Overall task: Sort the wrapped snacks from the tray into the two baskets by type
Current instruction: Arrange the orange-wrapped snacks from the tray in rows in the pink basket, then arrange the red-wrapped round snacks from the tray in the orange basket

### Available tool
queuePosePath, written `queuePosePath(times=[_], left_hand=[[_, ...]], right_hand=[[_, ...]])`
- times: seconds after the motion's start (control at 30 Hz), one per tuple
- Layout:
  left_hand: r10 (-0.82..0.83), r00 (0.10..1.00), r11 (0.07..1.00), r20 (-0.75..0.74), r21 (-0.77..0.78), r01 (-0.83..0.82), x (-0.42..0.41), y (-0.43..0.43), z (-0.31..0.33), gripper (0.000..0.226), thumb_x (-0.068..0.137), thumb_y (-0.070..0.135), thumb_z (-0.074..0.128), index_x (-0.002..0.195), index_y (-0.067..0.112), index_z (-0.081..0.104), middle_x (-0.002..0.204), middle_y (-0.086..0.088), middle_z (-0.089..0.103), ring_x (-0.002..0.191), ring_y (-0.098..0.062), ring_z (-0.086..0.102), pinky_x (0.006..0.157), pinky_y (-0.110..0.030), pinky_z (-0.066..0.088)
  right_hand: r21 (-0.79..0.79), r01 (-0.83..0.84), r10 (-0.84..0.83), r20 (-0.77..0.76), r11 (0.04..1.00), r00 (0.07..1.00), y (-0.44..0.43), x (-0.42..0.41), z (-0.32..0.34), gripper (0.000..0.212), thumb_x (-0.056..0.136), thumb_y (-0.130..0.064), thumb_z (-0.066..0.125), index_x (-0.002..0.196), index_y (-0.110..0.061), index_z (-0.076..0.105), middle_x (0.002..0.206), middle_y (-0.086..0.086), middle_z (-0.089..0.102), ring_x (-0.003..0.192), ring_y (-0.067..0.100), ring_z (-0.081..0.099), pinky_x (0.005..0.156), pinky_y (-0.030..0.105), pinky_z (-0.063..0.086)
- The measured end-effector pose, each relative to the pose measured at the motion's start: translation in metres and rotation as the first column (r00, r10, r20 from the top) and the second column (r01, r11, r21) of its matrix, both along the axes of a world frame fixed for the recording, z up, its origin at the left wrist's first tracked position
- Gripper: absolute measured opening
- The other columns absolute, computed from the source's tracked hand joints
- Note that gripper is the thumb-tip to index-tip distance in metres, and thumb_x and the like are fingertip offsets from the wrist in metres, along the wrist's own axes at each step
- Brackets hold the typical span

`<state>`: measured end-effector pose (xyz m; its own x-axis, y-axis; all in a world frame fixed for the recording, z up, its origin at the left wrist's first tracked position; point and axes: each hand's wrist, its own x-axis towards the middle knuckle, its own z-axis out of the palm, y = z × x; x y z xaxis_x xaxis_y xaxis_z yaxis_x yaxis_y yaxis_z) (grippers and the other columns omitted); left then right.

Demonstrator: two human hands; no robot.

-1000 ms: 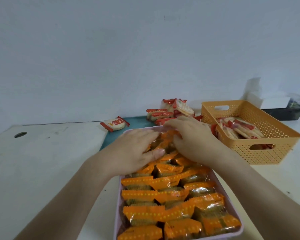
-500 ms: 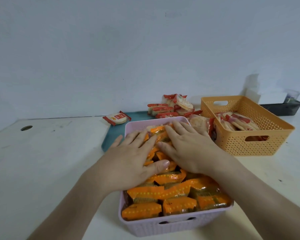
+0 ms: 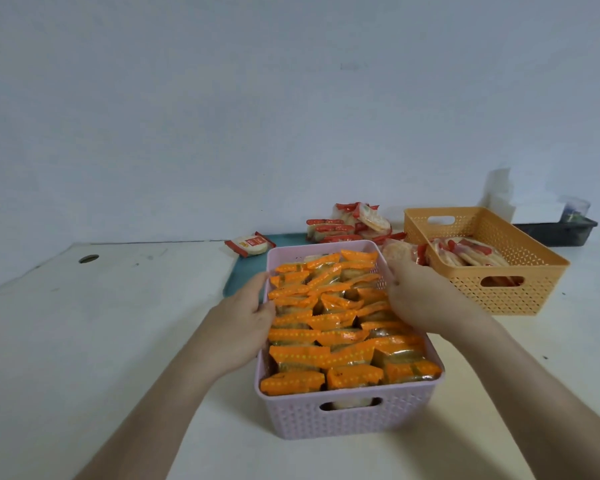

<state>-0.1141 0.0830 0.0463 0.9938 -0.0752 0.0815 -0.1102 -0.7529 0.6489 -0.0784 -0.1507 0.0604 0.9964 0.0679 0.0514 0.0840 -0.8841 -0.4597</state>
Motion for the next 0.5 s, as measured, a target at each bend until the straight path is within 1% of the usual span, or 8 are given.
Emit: queuePosePath(times=[0.07, 0.13, 0.2, 0.27, 0.33, 0.37, 0.43, 0.5], left_hand=[[0.042, 0.999, 0.998, 0.022, -0.037, -0.041, -0.003, 0.004, 0.001, 0.036, 0.100, 0.040, 0.037, 0.136, 0.043, 0.036, 0.113, 0.009, 0.068, 0.098, -0.010, 0.066, 0.092, -0.040, 0.051], [0.068, 0.997, 0.986, 0.046, -0.153, -0.060, -0.006, 0.013, 0.006, 0.028, 0.095, 0.046, 0.042, 0.123, 0.053, 0.043, 0.107, 0.012, 0.070, 0.094, -0.008, 0.068, 0.092, -0.042, 0.051], [0.069, 0.996, 0.960, 0.054, -0.275, -0.052, -0.008, 0.027, 0.015, 0.019, 0.091, 0.051, 0.048, 0.109, 0.058, 0.046, 0.110, 0.013, 0.071, 0.097, -0.005, 0.067, 0.094, -0.040, 0.050], [0.047, 0.996, 0.951, 0.074, -0.309, -0.022, -0.012, 0.042, 0.023, 0.022, 0.093, 0.049, 0.051, 0.115, 0.053, 0.050, 0.117, 0.016, 0.067, 0.101, 0.005, 0.063, 0.094, -0.031, 0.049], [0.060, 0.983, 0.983, 0.175, -0.181, -0.028, -0.015, 0.061, 0.031, 0.035, 0.091, 0.053, 0.051, 0.125, 0.046, 0.051, 0.121, 0.022, 0.060, 0.104, 0.017, 0.055, 0.095, -0.018, 0.042], [0.066, 0.964, 0.996, 0.256, -0.077, -0.048, -0.016, 0.071, 0.032, 0.040, 0.090, 0.056, 0.051, 0.127, 0.042, 0.052, 0.127, 0.023, 0.055, 0.110, 0.016, 0.051, 0.097, -0.017, 0.040], [0.043, 0.916, 0.985, 0.399, 0.136, -0.105, -0.018, 0.087, 0.035, 0.052, 0.083, 0.065, 0.044, 0.127, 0.039, 0.055, 0.142, 0.020, 0.041, 0.131, -0.001, 0.040, 0.108, -0.029, 0.033], [0.041, 0.912, 0.941, 0.408, 0.290, -0.172, -0.020, 0.101, 0.036, 0.064, 0.076, 0.075, 0.034, 0.125, 0.041, 0.056, 0.150, 0.017, 0.034, 0.138, -0.007, 0.031, 0.109, -0.035, 0.031]], right_hand=[[0.034, 0.013, -0.014, 0.019, 0.999, 1.000, 0.003, 0.001, 0.002, 0.022, 0.099, -0.020, 0.035, 0.090, -0.016, 0.055, 0.083, 0.004, 0.064, 0.075, 0.022, 0.063, 0.060, 0.032, 0.050], [0.064, -0.005, 0.002, 0.051, 0.998, 0.999, 0.011, 0.002, 0.009, 0.025, 0.099, -0.017, 0.036, 0.082, -0.016, 0.055, 0.078, 0.005, 0.063, 0.070, 0.021, 0.061, 0.055, 0.030, 0.048], [0.118, -0.027, 0.018, 0.073, 0.993, 0.997, 0.024, 0.008, 0.015, 0.029, 0.097, -0.014, 0.037, 0.077, -0.013, 0.058, 0.076, 0.007, 0.064, 0.068, 0.023, 0.062, 0.056, 0.033, 0.052], [0.196, -0.029, 0.014, 0.078, 0.980, 0.997, 0.043, 0.016, 0.019, 0.028, 0.097, -0.016, 0.038, 0.084, -0.010, 0.061, 0.081, 0.009, 0.067, 0.073, 0.027, 0.066, 0.059, 0.035, 0.054], [0.250, -0.062, 0.039, 0.094, 0.966, 0.995, 0.071, 0.027, 0.021, 0.027, 0.097, -0.019, 0.039, 0.092, -0.008, 0.064, 0.090, 0.011, 0.068, 0.084, 0.030, 0.066, 0.068, 0.034, 0.053], [0.267, -0.081, 0.056, 0.103, 0.960, 0.993, 0.083, 0.030, 0.021, 0.027, 0.097, -0.018, 0.040, 0.091, -0.008, 0.064, 0.092, 0.011, 0.068, 0.088, 0.031, 0.065, 0.071, 0.034, 0.051], [0.328, -0.110, 0.089, 0.077, 0.938, 0.993, 0.113, 0.035, 0.022, 0.026, 0.097, -0.017, 0.040, 0.079, -0.011, 0.059, 0.084, 0.008, 0.065, 0.084, 0.030, 0.065, 0.071, 0.033, 0.051], [0.366, -0.127, 0.120, 0.043, 0.922, 0.992, 0.142, 0.042, 0.020, 0.023, 0.095, -0.013, 0.041, 0.077, -0.011, 0.055, 0.082, 0.008, 0.063, 0.079, 0.029, 0.063, 0.070, 0.034, 0.052]])
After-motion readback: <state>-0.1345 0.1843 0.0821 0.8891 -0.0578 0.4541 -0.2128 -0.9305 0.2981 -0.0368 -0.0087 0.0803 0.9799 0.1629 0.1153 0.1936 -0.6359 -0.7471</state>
